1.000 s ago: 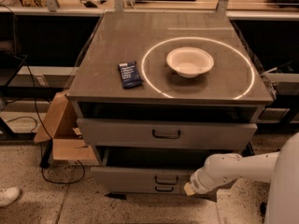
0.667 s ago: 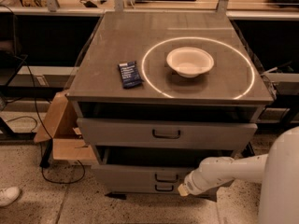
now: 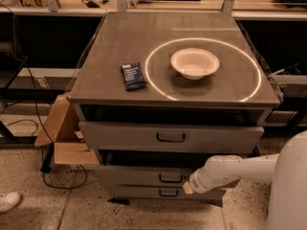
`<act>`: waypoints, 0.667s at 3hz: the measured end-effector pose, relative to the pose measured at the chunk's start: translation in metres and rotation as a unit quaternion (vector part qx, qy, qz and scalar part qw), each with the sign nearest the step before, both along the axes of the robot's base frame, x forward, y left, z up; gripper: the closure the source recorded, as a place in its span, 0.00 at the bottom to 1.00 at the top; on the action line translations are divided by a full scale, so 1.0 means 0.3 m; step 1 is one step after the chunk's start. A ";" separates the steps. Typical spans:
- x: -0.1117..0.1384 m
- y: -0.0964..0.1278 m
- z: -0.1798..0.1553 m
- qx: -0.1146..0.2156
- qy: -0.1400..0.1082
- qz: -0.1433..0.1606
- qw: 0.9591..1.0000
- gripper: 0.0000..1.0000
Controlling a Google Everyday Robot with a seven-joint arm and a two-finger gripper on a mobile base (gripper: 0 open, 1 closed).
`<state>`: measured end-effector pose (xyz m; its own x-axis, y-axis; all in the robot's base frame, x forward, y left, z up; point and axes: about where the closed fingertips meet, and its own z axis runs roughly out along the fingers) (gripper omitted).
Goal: Close middle drawer
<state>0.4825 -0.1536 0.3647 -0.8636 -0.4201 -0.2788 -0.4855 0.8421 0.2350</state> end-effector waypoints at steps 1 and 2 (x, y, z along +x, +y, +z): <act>0.055 -0.005 0.043 0.001 -0.015 -0.009 1.000 1.00; 0.120 -0.006 0.090 0.004 -0.032 -0.023 0.999 1.00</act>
Offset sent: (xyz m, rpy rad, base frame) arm 0.0619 -0.0046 0.0471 0.0171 -0.1107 -0.0822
